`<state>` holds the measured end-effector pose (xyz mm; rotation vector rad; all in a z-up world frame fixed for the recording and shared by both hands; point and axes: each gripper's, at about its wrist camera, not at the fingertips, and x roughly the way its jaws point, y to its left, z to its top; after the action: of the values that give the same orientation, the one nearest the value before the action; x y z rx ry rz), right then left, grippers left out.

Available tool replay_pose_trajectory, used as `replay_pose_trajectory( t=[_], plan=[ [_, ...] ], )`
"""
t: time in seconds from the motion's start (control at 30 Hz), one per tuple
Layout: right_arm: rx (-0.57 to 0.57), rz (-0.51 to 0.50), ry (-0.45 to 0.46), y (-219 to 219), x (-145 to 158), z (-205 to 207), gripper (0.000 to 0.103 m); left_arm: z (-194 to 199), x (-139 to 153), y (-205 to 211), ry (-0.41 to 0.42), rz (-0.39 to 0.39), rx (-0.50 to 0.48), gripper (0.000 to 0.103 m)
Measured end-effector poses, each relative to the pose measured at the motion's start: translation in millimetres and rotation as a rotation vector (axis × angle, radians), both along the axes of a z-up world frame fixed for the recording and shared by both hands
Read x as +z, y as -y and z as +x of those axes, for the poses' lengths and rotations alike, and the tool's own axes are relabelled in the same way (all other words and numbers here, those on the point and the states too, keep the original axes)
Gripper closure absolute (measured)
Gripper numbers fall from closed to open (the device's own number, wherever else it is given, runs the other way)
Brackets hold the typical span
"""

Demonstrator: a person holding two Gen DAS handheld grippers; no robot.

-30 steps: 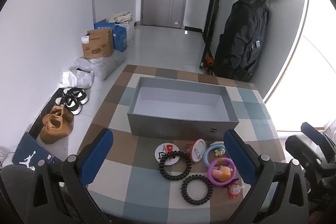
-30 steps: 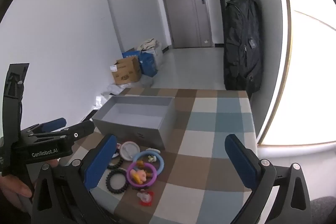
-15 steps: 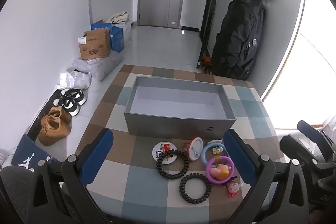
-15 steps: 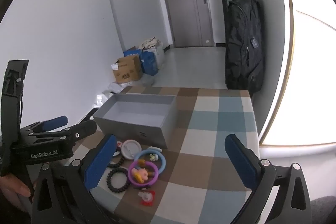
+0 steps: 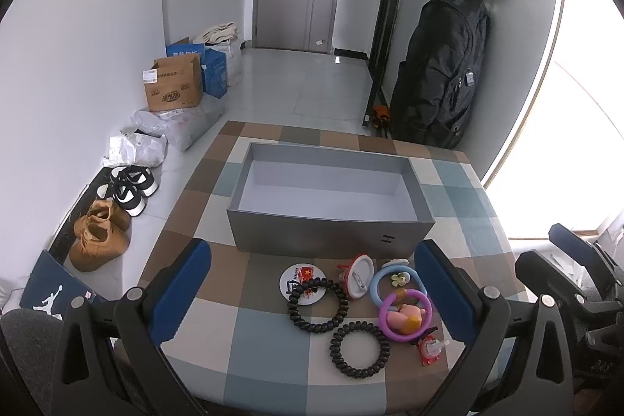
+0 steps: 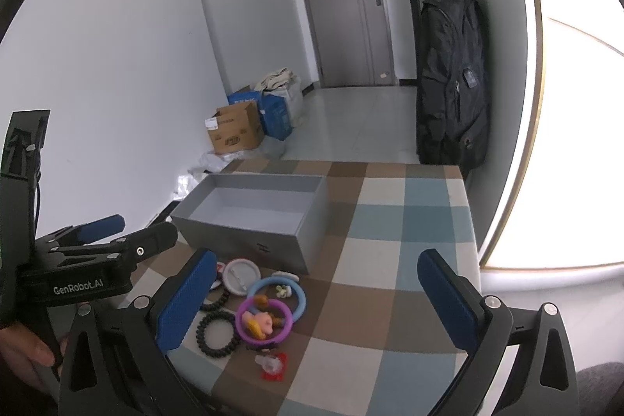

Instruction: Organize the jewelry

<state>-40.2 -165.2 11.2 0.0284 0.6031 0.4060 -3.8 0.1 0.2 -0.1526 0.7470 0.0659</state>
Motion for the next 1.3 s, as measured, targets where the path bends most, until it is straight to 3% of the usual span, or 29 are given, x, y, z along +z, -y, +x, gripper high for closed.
replay_pose_trajectory(
  t=[1.3],
  plan=[
    [0.01, -0.005, 0.001, -2.2, -1.0, -1.5, 0.0, 1.0, -1.4, 5.4, -0.012, -0.002, -0.005, 0.002]
  ],
)
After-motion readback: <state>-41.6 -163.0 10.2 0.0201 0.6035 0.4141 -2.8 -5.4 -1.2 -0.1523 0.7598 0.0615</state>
